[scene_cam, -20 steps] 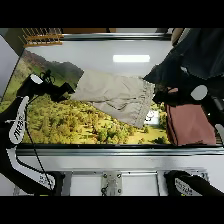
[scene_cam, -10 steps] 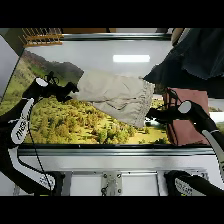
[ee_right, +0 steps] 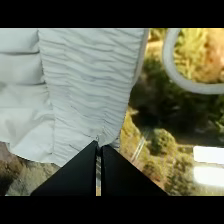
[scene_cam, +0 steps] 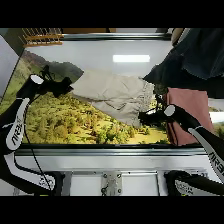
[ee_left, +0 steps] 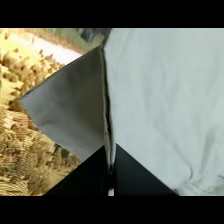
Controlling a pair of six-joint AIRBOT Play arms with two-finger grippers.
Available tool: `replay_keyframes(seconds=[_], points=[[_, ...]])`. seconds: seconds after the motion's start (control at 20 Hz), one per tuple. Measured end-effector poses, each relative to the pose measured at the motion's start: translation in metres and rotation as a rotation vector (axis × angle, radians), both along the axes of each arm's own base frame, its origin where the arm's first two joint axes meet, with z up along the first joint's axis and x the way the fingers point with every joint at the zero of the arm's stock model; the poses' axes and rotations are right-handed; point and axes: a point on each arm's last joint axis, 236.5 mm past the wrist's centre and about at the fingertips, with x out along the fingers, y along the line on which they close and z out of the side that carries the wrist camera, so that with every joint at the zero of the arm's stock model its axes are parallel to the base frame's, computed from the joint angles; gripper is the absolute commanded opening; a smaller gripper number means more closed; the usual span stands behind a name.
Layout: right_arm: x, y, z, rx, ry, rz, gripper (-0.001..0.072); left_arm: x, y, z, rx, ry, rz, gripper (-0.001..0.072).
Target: Fold the clothes and pants, and hang the long-sleeved shirts on hangers.
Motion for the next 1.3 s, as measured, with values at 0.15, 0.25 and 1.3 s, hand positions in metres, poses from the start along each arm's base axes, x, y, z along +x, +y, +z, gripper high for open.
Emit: replay_keyframes(seconds=[0.15, 0.25, 1.3], points=[[0.003, 0.003, 0.022, 0.0, -0.061, 0.054, 0.0017, -0.01, 0.011, 0.051, 0.039, -0.09, -0.034, 0.0005], [0.002, 0.004, 0.054, -0.011, -0.135, 0.119, 0.0016, -0.027, 0.015, 0.096, 0.086, -0.171, -0.065, 0.0005], [-0.054, -0.019, 0.176, -0.049, -0.263, 0.087, 0.0016, -0.028, -0.015, 0.234, 0.229, -0.551, -0.157, 0.0006]])
